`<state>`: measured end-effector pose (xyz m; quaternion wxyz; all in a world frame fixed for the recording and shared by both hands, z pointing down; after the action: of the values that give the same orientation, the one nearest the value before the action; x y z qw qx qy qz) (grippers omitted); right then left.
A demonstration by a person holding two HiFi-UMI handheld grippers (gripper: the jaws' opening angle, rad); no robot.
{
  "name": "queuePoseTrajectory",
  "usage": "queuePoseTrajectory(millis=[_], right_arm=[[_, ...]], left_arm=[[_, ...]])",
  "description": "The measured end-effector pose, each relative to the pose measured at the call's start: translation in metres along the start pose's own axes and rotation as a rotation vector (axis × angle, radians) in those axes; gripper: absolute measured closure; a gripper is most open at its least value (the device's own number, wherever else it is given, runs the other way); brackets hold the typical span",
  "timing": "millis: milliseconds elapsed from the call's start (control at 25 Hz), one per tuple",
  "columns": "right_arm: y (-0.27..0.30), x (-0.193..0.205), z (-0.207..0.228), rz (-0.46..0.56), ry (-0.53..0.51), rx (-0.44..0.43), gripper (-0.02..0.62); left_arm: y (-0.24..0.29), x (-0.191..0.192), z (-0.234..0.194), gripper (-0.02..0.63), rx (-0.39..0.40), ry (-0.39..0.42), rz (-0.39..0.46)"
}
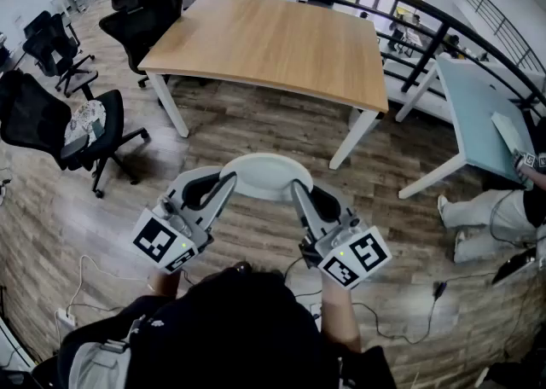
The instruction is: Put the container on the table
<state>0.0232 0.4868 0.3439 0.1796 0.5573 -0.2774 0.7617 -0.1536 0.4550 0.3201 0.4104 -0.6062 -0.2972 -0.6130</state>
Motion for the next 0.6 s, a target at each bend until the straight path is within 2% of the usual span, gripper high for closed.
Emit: queuePoseTrajectory(millis=[360, 600], right_arm=[[-0.015, 0.0, 0.007, 0.01, 0.015, 0.01, 0.569], [-0.041, -0.009, 0.022, 0.025, 0.004, 0.06, 0.569]], left_arm=[[0.009, 0.002, 0.013, 0.575, 0.002, -0.001, -0.009], [0.034, 0.004, 0.031, 0.575, 0.052, -0.002, -0.001]])
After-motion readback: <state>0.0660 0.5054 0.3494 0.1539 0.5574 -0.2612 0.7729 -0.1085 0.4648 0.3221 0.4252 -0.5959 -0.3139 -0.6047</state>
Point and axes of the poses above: the fingertips, and each gripper's own axes: y forward along the fingers, z to its right, x out of its underside, the point moved 5 cm from there along -y, backward along the fingers, and after that the axes turned 4 degrees about z, right-handed, at the moved point
